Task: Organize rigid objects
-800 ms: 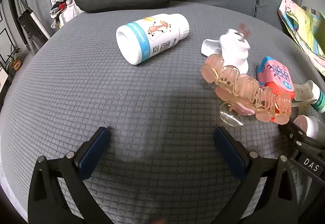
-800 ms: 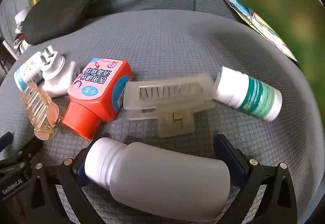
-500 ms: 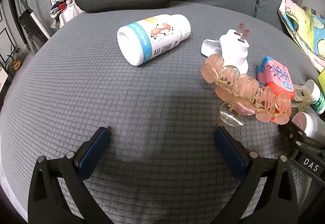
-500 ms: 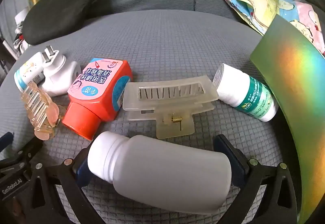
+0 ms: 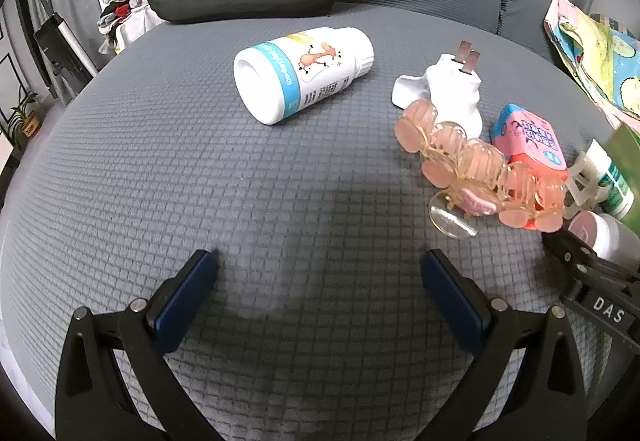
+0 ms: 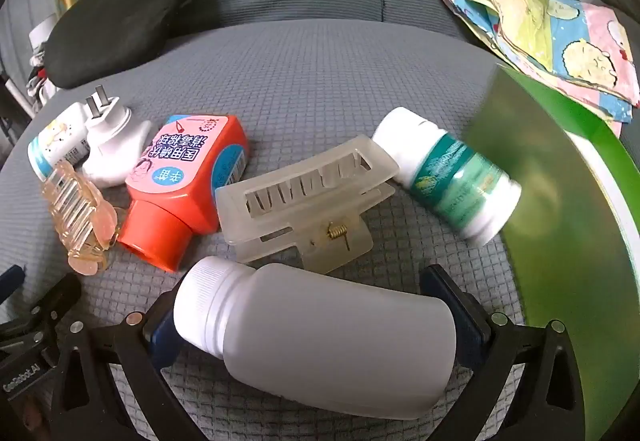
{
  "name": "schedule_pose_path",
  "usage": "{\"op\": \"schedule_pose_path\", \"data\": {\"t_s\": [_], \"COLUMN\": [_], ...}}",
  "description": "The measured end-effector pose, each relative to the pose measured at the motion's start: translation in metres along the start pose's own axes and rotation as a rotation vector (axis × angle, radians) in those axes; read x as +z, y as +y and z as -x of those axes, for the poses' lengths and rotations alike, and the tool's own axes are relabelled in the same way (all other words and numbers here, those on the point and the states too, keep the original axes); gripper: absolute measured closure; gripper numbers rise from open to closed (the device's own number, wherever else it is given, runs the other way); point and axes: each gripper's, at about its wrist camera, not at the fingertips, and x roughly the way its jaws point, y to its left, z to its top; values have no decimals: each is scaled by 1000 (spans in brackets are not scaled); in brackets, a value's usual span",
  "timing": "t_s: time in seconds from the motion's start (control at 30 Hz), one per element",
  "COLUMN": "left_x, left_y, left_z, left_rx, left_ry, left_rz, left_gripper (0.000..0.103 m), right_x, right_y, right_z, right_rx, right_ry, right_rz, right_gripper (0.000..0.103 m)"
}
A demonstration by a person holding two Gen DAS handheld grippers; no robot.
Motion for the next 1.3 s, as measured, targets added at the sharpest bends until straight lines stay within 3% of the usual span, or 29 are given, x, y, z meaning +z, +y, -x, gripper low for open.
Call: {"op": "schedule_pose_path", "data": {"t_s": [0.3, 0.43, 0.93, 1.07, 1.3], "left_x": [0, -4, 4, 15, 52], "left_y": [3, 9, 21, 27, 22], "left_z": [9, 24, 80, 90, 91], "left_rx": [-28, -83, -139, -166, -185], "left_ry": [20, 22, -133, -158, -175], "left_rz": [3, 45, 29, 7, -36], "left_gripper": [1, 1, 1, 1, 1], "right_x": [0, 1, 0, 3, 23], "right_y": [0, 0, -5, -6, -11], "right_z": [0, 0, 20, 55, 97], "right_rx": [0, 0, -2, 47, 267], "right_ry": [1, 1, 1, -67, -128], "right_rz": [1, 1, -33, -24, -140], "right_gripper": [0, 0, 0, 0, 0]}}
